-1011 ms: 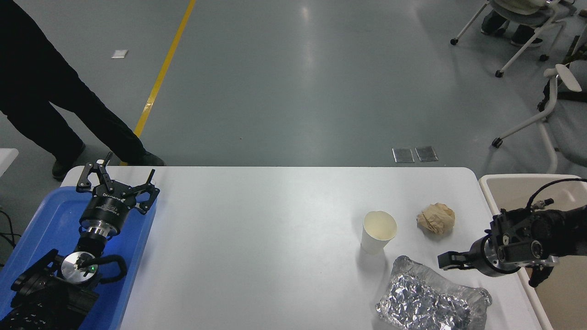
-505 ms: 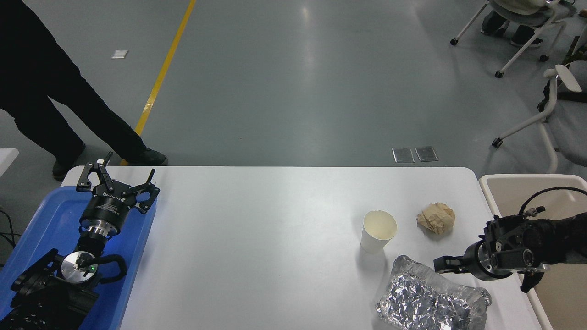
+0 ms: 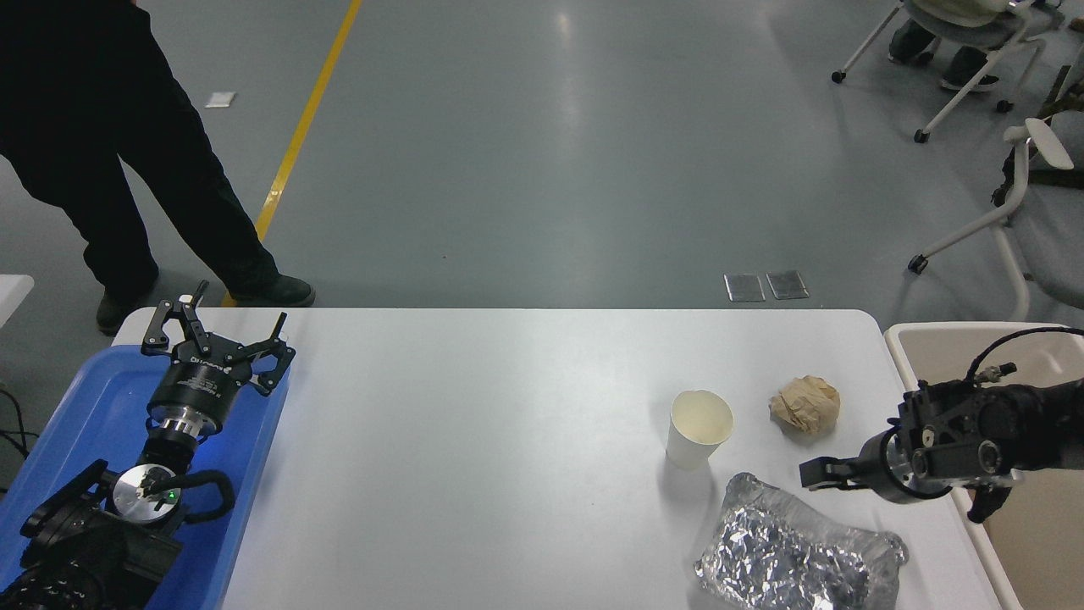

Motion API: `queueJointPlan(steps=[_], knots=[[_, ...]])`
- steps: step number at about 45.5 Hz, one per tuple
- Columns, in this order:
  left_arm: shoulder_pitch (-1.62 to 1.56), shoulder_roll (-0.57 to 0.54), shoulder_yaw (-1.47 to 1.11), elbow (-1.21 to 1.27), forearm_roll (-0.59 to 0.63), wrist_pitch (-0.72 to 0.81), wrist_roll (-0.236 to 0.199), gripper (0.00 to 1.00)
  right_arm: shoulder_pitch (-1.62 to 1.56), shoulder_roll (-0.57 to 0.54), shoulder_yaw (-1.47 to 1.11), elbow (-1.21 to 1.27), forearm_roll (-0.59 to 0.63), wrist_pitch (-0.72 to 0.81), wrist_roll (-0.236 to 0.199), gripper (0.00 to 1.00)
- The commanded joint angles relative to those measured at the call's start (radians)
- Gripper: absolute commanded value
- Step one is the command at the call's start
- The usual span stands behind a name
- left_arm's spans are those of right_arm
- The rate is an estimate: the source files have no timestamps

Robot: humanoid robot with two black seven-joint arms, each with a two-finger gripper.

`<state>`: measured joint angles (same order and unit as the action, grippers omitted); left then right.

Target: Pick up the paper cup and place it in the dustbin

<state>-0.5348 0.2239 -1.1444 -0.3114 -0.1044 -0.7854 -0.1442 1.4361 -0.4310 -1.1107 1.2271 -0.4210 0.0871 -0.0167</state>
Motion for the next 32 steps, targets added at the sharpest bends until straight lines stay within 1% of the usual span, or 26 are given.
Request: queueJointPlan(steps=[1, 4, 7, 9, 16, 19, 26, 32], knots=[[-0.001, 0.000, 0.000, 0.000, 0.000, 0.000, 0.000, 0.99, 0.254, -0.075, -0.107, 0.230, 0.004, 0.011, 0.004, 1.00], [0.001, 0.000, 0.000, 0.000, 0.000, 0.000, 0.000, 0.99, 0.320, -0.077, -0.135, 0.267, 0.010, 0.039, 0.004, 1.00], [-0.001, 0.000, 0.000, 0.000, 0.000, 0.000, 0.000, 0.99, 0.404, -0.074, -0.152, 0.290, 0.040, 0.112, 0.006, 1.00], [-0.001, 0.000, 0.000, 0.000, 0.000, 0.000, 0.000, 0.99, 0.461, -0.069, -0.162, 0.292, 0.077, 0.195, 0.006, 1.00], [0.001, 0.000, 0.000, 0.000, 0.000, 0.000, 0.002, 0.99, 0.621, -0.060, -0.192, 0.275, 0.244, 0.563, 0.004, 1.00], [0.001, 0.000, 0.000, 0.000, 0.000, 0.000, 0.000, 0.99, 0.668, -0.057, -0.204, 0.272, 0.286, 0.681, 0.004, 1.00], [0.001, 0.000, 0.000, 0.000, 0.000, 0.000, 0.000, 0.99, 0.765, -0.020, -0.192, 0.273, 0.309, 0.698, 0.004, 1.00], [0.003, 0.000, 0.000, 0.000, 0.000, 0.000, 0.000, 0.99, 0.859, 0.023, -0.181, 0.275, 0.386, 0.698, 0.004, 1.00]])
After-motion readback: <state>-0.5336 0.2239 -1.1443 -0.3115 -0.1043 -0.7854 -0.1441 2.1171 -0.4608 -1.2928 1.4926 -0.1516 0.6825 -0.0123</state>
